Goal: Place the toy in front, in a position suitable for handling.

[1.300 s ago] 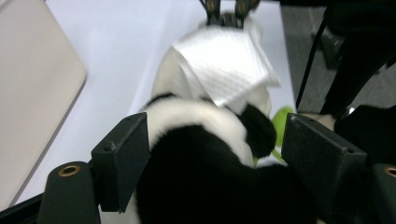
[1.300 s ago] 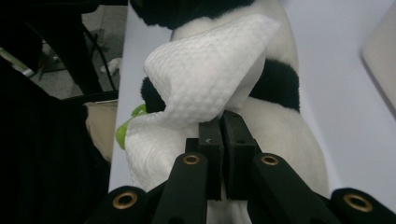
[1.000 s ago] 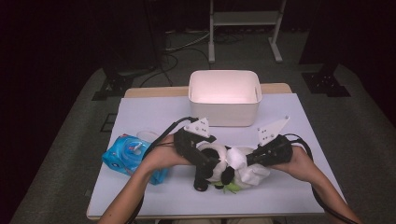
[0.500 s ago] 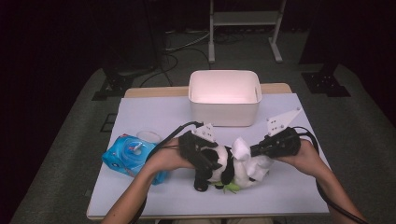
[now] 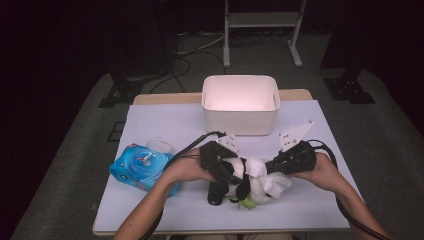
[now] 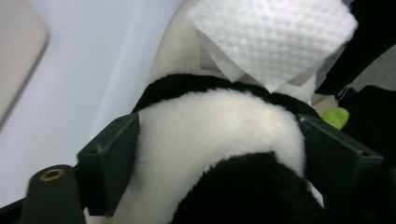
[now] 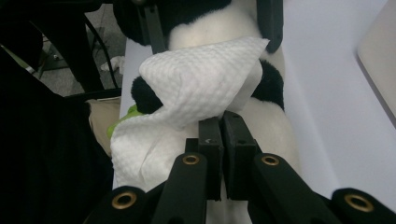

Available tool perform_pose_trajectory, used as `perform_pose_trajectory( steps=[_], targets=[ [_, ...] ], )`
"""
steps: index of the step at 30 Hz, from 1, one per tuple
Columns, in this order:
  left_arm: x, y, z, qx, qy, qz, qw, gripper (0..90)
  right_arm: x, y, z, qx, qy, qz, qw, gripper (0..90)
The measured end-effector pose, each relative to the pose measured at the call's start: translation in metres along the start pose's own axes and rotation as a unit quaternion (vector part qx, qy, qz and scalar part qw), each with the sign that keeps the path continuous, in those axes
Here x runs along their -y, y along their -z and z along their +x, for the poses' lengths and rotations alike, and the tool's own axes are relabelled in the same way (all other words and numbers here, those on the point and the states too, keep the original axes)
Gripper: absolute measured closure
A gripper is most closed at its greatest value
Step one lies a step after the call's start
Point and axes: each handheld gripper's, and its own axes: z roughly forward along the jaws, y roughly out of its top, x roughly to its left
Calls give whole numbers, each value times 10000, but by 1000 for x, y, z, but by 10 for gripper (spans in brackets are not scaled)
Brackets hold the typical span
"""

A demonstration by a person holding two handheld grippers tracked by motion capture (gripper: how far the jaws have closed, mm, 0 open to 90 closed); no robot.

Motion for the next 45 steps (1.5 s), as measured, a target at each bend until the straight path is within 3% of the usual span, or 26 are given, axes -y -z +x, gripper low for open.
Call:
perform_pose_trajectory(
  steps=[2,4,7,11,17,23,27,32,37,39,45],
  targets=[
    [-2,-1,1,-85,-43,86,9999,288,2,1,-2,22,-7,10,10000,862],
    [-6,3,-2,-281,-257,117,9992,415,4,5,-5,24,-103,-98,9999,862],
    [-10,6,-2,-384,-365,148,9985,480,7,11,-12,-35,-198,-268,9994,862],
    [-16,8,1,-464,-486,71,9977,484,4,19,-18,11,-218,-332,9992,862],
    [-27,11,6,-793,-639,32,9948,468,-4,28,-28,229,-217,-241,9992,862],
    [-20,4,8,-691,-576,-6,9959,422,-18,5,-29,134,-9,2,9999,862],
    [-8,7,6,-619,-435,-215,9969,406,-23,-9,-26,58,82,105,9999,863],
    [-7,7,1,-625,-428,-295,9967,383,-11,11,-19,262,23,24,9997,864],
    [-8,8,-3,-648,-388,-312,9967,346,15,32,-16,407,-254,-17,9988,863],
    [-8,10,-4,-636,-283,-365,9969,311,25,33,-15,392,-371,-36,9985,862],
    [-6,23,-9,-660,-249,-423,9966,279,40,29,-13,236,-576,-237,9978,863]
  ],
)
